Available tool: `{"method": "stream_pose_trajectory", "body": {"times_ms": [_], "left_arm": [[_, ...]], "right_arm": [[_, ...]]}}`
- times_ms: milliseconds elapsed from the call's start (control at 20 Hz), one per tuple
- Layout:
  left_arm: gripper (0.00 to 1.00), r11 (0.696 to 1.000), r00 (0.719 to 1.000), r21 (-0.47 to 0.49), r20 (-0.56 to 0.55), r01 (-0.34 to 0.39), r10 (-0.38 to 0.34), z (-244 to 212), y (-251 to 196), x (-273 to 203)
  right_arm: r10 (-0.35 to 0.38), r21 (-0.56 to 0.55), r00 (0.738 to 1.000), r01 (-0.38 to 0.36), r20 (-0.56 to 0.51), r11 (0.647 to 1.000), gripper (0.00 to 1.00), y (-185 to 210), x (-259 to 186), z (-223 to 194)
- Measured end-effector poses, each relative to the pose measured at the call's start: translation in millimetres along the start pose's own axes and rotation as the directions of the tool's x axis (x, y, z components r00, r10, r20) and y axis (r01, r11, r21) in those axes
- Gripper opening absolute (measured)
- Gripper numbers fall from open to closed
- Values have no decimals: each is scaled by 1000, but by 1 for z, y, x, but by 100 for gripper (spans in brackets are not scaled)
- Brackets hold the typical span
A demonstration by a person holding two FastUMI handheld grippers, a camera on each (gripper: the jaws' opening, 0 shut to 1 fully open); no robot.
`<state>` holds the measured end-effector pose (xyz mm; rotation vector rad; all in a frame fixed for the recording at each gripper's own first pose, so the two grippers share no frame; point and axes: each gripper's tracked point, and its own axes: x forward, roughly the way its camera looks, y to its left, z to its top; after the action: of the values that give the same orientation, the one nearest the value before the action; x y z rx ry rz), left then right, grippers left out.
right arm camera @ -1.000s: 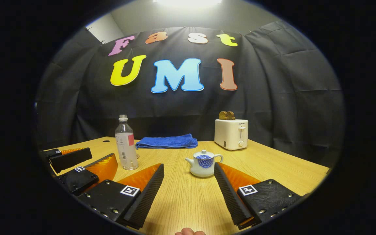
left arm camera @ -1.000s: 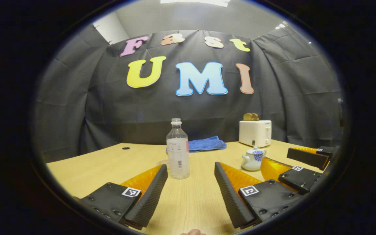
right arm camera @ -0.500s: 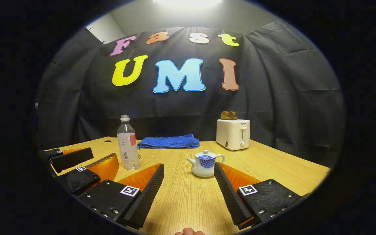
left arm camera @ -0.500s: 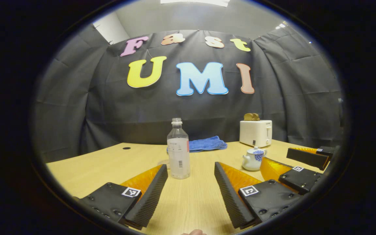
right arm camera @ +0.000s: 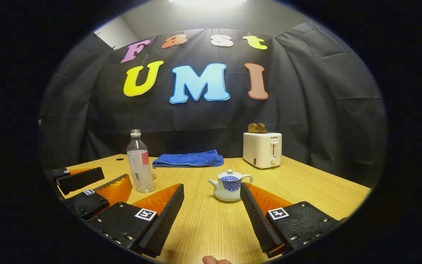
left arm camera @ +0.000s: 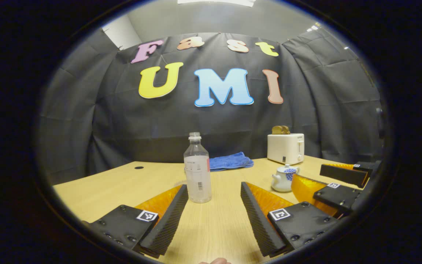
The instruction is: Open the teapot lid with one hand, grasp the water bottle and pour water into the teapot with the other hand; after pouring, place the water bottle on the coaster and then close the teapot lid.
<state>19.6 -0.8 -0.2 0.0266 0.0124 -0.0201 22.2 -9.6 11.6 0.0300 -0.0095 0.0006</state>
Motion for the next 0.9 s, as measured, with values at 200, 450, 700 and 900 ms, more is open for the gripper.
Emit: {"method": "stream_pose_trajectory", "body": {"times_ms": [200,450,700,900], "left_arm": [[100,999,1000,-30,15,21,-21,12,3,20],[99,1000,1000,-7,22,-11,11,23,24,47],[100,1000,1000,-17,1,-13,13,20,34,63],[99,1000,1000,9,6,-12,12,21,35,69]], "right_arm": [[-54,-17,997,55,52,998,94,-27,28,27],[-64,-61,997,66,47,996,95,-43,71,35],[-52,-59,998,50,-40,997,95,-45,109,15],[-42,-65,994,36,-99,997,95,-44,125,-6]]}}
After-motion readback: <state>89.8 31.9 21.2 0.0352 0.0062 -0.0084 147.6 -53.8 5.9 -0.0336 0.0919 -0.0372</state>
